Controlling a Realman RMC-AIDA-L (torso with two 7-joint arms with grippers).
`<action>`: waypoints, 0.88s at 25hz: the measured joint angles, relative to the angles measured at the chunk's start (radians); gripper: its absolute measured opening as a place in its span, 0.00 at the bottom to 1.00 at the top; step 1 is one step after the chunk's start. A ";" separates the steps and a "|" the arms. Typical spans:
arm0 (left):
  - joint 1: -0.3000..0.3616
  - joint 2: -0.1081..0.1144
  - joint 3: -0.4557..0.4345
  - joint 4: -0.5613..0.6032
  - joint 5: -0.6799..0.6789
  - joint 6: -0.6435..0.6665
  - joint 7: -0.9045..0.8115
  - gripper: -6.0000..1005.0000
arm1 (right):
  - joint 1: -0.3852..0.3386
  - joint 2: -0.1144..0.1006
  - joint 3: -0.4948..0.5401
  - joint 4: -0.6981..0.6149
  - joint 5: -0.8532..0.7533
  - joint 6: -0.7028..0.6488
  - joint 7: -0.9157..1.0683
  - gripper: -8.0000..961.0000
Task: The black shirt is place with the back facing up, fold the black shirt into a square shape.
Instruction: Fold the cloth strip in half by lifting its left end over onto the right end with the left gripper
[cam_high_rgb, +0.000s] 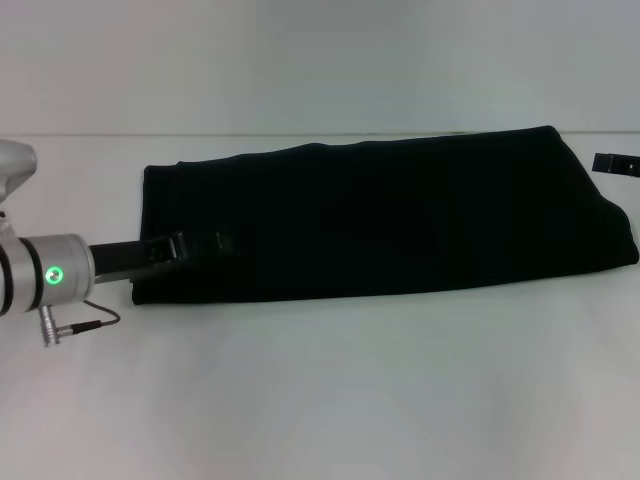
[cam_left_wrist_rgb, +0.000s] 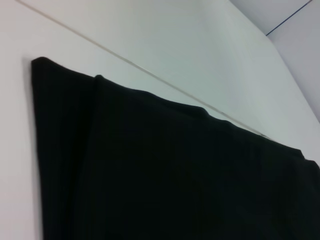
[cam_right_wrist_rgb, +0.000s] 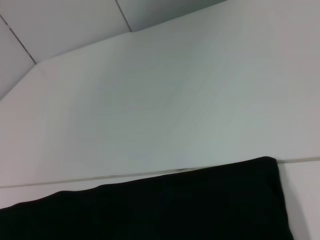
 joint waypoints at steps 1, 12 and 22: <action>0.002 0.002 0.000 0.002 0.005 0.003 0.000 0.66 | 0.000 0.000 0.000 0.000 0.000 0.000 0.000 0.79; 0.014 0.014 -0.002 0.022 0.058 0.036 -0.011 0.66 | 0.005 0.000 0.000 -0.003 0.000 0.002 0.009 0.79; 0.039 0.028 -0.008 0.066 0.093 0.076 -0.041 0.66 | 0.008 0.000 0.001 -0.006 0.002 0.002 0.009 0.79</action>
